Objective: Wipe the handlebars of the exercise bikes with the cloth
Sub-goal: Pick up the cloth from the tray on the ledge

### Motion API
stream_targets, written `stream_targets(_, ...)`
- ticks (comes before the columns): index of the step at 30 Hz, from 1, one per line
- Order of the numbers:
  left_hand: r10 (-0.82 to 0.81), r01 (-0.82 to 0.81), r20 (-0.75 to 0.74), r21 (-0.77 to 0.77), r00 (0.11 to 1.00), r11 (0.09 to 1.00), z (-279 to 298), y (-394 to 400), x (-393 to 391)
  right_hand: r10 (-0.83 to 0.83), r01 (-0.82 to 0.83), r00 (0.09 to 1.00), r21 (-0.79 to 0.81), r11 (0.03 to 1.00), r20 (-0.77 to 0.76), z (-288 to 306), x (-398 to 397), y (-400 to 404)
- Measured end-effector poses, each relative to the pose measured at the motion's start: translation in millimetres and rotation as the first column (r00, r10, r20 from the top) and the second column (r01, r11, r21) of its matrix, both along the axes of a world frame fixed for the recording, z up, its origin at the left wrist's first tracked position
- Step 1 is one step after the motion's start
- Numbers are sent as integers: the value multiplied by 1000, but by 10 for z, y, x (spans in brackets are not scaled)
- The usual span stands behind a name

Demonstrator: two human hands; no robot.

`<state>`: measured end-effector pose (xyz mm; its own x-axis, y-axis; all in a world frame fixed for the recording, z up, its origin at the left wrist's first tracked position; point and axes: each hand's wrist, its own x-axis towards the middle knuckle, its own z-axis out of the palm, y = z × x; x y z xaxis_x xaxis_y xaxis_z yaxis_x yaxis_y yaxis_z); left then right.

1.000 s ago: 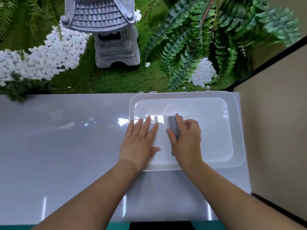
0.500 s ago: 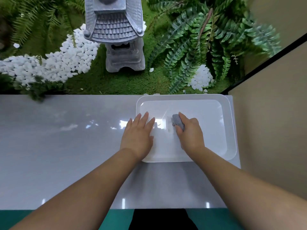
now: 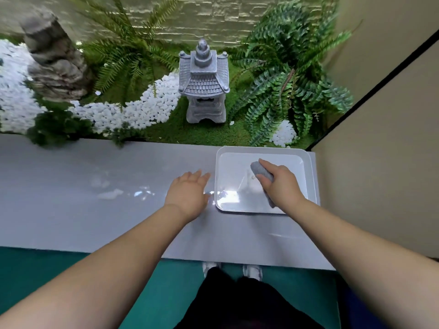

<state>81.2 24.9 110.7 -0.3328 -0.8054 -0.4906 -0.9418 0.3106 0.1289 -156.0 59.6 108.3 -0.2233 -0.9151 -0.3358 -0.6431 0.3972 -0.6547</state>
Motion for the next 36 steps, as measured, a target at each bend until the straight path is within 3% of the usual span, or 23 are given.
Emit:
stream_targets(6,56,-51,53,-90,997,995,286,467,211,151,-152,988,-77,985,-15,290,115,138)
stream_targets(12,223,-210,82,-145,971,967,449,1252,276,300,-298,954,-130,946,-6,377,221,438)
stream_targets(25,529,-492,89,-265,844,829,714,3008,544,605,-608,791,-222,763,-88,662,905,1462)
stream_targets(30,601,-570,55,-258,798,780,765,3623,779,632,-638,767,-229,735,-110,668,1172,1925)
stream_targets(36,604,-566,56,-289,795,772,867,4461,1089,592,-588,802,-270,762,-77,780,1437,2728)
